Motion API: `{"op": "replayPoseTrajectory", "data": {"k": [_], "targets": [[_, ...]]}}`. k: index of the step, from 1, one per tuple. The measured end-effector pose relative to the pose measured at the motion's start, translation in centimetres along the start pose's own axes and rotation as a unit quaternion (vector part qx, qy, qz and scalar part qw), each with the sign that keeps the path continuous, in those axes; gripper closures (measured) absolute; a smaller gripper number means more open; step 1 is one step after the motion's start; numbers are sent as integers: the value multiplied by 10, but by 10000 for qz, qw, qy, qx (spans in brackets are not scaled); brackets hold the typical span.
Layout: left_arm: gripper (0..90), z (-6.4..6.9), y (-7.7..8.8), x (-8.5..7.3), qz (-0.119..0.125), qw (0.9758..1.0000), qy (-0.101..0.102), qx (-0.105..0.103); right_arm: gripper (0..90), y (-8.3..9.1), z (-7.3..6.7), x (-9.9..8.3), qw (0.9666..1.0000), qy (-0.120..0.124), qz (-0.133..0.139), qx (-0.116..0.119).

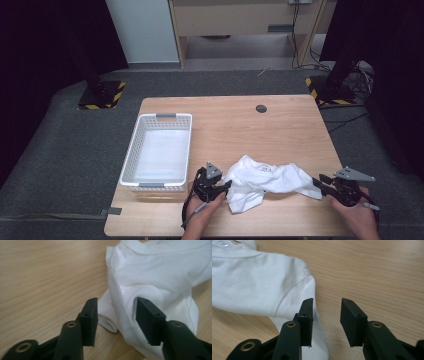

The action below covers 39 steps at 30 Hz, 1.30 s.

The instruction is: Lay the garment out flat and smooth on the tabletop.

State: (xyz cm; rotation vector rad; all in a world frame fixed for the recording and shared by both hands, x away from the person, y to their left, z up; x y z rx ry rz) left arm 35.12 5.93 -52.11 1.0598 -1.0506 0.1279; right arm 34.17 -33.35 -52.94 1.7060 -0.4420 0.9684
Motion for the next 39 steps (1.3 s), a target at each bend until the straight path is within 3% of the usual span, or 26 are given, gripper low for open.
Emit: {"op": "replayPoseTrajectory", "data": {"k": [5,9,12,14,18,21,23,27,31,34,39], "targets": [[432,7,3,14,100,9997,-79,-208,581,-1,-5,8,9999,55,48,155],[380,8,-5,28,54,9991,-175,-391,548,-8,-8,21,9993,214,-45,314],[364,2,-14,35,-37,9991,-149,-392,510,-19,-8,28,9985,367,-225,342],[363,-4,-18,41,16,9992,-17,-406,488,-27,-8,33,9980,399,-300,400],[354,-11,-28,52,-62,9983,75,-570,449,-41,-10,40,9966,447,-433,545],[338,-11,-37,55,-152,9982,56,-584,436,-49,-11,44,9955,518,-516,603],[334,-9,-44,55,-238,9970,80,-727,434,-52,-12,45,9948,524,-539,686],[353,-4,-54,51,-465,9960,-85,-762,452,-58,-13,43,9929,575,-711,759],[465,-1,-56,49,-537,9953,-121,-802,615,-61,-13,37,9906,631,-882,832],[564,0,-54,48,-480,9963,-190,-689,817,-58,-14,35,9894,682,-929,881],[710,0,-48,47,-350,9976,-251,-543,873,-53,-17,33,9893,718,-893,899]]}}
Point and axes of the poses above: each handheld gripper's, and its own axes: y roughly backward along the jaws, x roughly out of its top, z roughly to its right, the point moved 3 cm from there along -y, roughly forward along the jaws, and after that the axes turned 3 degrees about -y, right-handed, at the moved point
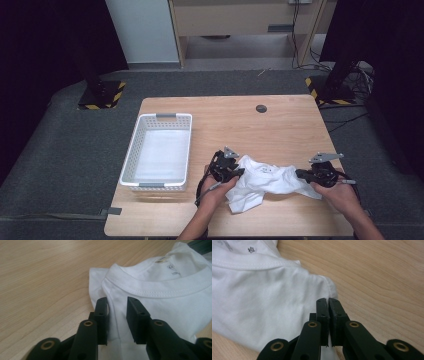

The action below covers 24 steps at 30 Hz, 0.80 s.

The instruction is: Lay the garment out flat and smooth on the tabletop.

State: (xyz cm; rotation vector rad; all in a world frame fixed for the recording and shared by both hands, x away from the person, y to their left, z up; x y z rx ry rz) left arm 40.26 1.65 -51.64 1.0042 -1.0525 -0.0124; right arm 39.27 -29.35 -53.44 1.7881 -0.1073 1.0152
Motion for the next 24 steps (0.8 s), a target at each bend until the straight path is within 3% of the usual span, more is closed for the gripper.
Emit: {"op": "replayPoseTrajectory", "data": {"k": [8,19,24], "targets": [[848,1,14,5,194,9997,-115,58,876,19,-2,7,9997,54,206,-86],[874,-3,39,24,695,9972,-108,265,877,43,-6,39,9982,247,522,-151],[873,-16,37,40,770,9960,36,457,877,44,0,59,9977,225,595,-237]]}}
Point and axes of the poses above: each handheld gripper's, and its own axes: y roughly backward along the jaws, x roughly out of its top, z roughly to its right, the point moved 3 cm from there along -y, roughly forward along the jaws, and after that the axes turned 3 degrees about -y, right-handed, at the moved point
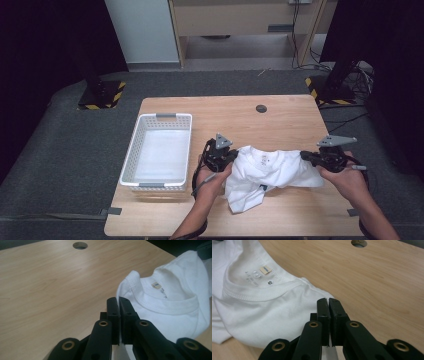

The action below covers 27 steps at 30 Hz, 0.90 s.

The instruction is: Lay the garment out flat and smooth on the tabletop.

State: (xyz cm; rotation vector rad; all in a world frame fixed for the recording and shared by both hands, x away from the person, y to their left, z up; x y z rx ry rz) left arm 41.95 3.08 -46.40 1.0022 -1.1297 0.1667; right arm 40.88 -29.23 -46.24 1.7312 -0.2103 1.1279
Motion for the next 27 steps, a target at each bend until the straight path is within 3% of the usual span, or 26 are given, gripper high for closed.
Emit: {"op": "replayPoseTrajectory", "data": {"k": [7,12,14,18,27], "targets": [[854,-27,-20,14,-91,9992,336,183,875,-22,15,25,9998,-106,-94,-159],[702,-37,-40,8,-418,9974,451,367,794,-52,15,24,9990,-107,-314,-315],[657,-36,-42,5,-445,9974,445,342,734,-57,12,21,9989,-96,-326,-321],[549,-29,-39,-2,-540,9974,327,340,702,-56,9,12,9990,-75,-299,-320],[424,4,-18,-23,-469,9983,172,285,571,-32,-2,-12,9991,-138,-187,-342]]}}
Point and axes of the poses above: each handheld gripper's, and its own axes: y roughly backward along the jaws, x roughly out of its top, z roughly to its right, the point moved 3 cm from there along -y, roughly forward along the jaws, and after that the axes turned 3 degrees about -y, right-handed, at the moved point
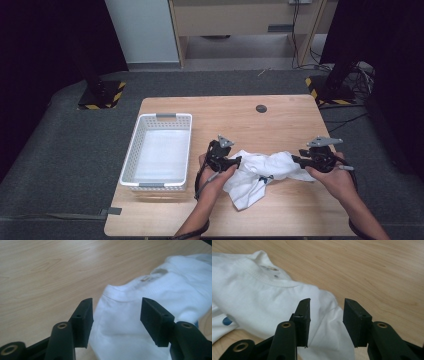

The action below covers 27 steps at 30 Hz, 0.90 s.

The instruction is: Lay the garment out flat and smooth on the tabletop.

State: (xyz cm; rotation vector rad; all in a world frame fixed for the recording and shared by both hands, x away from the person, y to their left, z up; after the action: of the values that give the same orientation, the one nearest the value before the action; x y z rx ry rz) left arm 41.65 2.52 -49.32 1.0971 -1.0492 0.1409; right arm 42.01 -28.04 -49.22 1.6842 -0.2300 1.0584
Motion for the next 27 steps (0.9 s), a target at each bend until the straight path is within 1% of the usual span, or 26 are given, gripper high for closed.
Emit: {"op": "replayPoseTrajectory", "data": {"k": [1,4,7,9,11,12,14,15,17,19,20,21,23,25,26,27], "targets": [[415,4,2,-4,4,10000,11,-33,559,2,-2,-3,10000,-50,26,11],[392,15,4,-16,-24,9999,-109,-79,532,6,-7,-14,9999,-96,49,23],[362,25,4,-28,-85,9997,-184,-159,494,8,-10,-25,10000,-79,52,12],[334,31,4,-35,-147,9994,-272,-174,427,10,-12,-32,9998,-149,109,26],[292,35,6,-40,-128,9993,-300,-195,347,10,-13,-38,9998,-155,138,-71],[261,36,7,-41,-113,9993,-310,-193,324,11,-14,-41,9997,-140,170,-114],[234,37,12,-43,-40,9992,-357,-180,281,12,-16,-46,9995,-184,199,-141],[220,37,14,-44,-22,9991,-376,-172,281,12,-16,-48,9994,-208,223,-154],[213,38,17,-47,45,9992,-365,-176,316,13,-17,-52,9992,-247,284,-117],[231,41,21,-50,96,9991,-350,-199,385,14,-18,-56,9990,-268,357,-95],[246,43,22,-52,107,9990,-394,-200,424,15,-19,-58,9990,-287,343,-49],[266,45,24,-53,131,9987,-454,-192,456,15,-18,-60,9989,-288,367,-62],[329,48,29,-55,216,9984,-500,-180,541,18,-16,-64,9985,-356,419,-61],[386,51,33,-56,260,9978,-594,-165,602,20,-15,-69,9976,-450,522,-34],[455,52,35,-56,301,9976,-606,-169,627,21,-15,-71,9974,-463,546,-13],[478,53,36,-58,305,9976,-588,-184,642,21,-15,-73,9971,-496,576,0]]}}
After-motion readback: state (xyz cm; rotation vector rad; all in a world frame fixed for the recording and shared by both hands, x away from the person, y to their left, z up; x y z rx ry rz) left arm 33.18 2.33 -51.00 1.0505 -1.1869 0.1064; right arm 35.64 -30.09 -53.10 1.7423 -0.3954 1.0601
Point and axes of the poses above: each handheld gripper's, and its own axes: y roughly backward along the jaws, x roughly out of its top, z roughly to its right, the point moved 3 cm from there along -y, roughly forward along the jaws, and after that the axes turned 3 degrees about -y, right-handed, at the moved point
